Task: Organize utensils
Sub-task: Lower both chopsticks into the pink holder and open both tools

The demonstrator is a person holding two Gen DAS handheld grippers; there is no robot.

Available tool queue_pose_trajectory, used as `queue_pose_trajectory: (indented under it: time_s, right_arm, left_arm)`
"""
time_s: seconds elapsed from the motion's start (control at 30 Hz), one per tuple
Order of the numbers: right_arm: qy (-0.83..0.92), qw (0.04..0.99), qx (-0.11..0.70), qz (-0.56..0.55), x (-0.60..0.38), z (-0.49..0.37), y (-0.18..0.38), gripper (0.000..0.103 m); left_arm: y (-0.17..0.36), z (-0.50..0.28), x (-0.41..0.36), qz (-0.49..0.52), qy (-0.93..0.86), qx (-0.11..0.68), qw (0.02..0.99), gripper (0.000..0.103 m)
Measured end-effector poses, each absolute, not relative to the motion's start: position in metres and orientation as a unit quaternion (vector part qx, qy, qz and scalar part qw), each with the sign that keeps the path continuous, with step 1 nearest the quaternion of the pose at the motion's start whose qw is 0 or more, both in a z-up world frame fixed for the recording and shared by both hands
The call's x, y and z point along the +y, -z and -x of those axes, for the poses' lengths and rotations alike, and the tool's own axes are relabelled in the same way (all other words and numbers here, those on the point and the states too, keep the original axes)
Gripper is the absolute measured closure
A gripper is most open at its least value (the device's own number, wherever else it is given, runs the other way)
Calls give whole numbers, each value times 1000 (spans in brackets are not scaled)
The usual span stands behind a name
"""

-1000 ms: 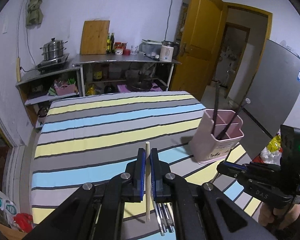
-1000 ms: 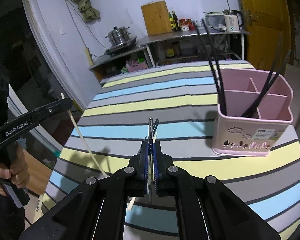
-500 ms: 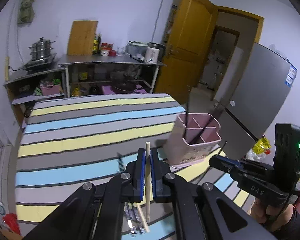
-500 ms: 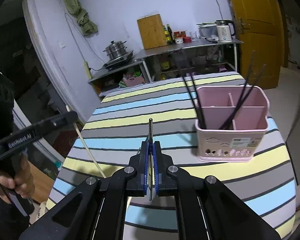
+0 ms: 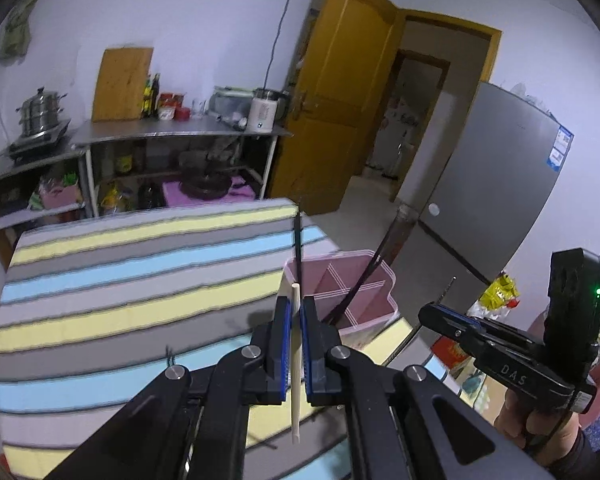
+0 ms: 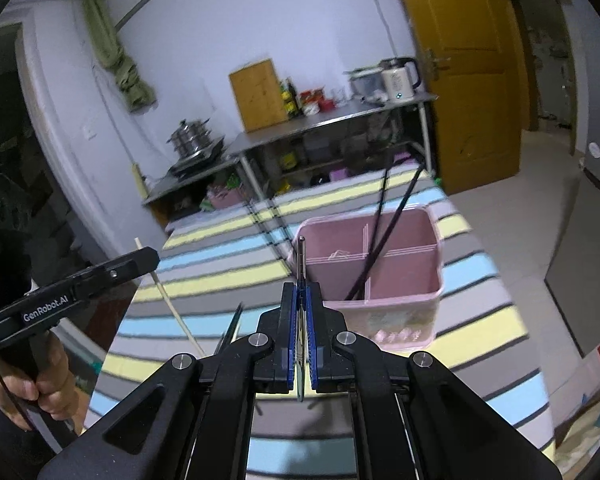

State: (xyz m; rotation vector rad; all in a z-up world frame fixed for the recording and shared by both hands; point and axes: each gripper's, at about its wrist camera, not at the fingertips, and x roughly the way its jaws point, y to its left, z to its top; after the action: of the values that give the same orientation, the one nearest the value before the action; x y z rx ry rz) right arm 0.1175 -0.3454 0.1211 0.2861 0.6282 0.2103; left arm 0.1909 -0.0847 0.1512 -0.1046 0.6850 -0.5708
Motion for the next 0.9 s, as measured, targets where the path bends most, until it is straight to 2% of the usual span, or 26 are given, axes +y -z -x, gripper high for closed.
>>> queue_pose_trajectory:
  time_s: [0.47,0.9]
  right_arm:
    - [-78,955,238,-162,-376,-153,-167,99]
    - [-70,944,275,-171,-375,-185,-120,99]
  left_arm:
    - [-204,-242,-121,65,290,279,913,98]
    - [-163,-277,-135,77,278,290,912,98]
